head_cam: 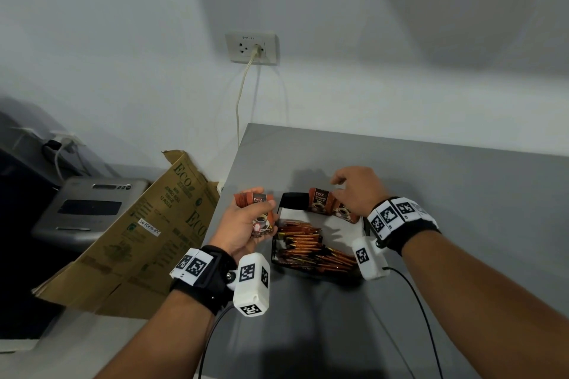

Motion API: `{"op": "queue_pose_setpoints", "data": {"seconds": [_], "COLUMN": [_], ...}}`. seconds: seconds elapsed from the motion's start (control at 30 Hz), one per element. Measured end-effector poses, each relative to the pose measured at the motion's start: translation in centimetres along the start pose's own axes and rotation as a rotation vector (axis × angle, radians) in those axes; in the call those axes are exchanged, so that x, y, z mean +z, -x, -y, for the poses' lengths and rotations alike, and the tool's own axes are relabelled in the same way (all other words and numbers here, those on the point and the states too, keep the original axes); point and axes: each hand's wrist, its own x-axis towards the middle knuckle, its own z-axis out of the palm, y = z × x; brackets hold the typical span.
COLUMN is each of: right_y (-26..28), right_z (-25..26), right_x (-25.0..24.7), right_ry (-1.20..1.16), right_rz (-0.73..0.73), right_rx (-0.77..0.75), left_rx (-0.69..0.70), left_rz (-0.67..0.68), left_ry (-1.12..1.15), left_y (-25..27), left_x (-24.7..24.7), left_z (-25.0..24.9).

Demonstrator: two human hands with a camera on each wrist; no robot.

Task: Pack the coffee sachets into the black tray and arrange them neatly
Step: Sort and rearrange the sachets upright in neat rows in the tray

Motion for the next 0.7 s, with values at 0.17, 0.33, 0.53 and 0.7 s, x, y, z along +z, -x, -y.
{"op": "queue_pose_setpoints", "data": {"seconds": [0.17,0.33,0.53,0.7], "right_y": [0.1,0.3,0.2,0.6], "right_z": [-2.4,-2.9,-2.7,-2.7], "right_x": [-0.8,-0.5,-0.8,-1.1], "right_ry": [0.172,0.195,0.240,0.242], "right_rz": [0.106,0.127,0.107,0.120], "right_rx": [0.062,0.033,0.002,0.011], "left_rx": [-0.003,-0.015,-0.009,-0.011], "left_rz": [0.002,0.045,0.058,0.067], "left_ry": [-0.011,-0.004,0.004,0.022], "left_y": [-0.1,-0.3,-0.4,-0.4], "left_x": [-0.2,0.3,0.3,0.0], "left_z": [0.1,0.5,0.8,1.0]}}
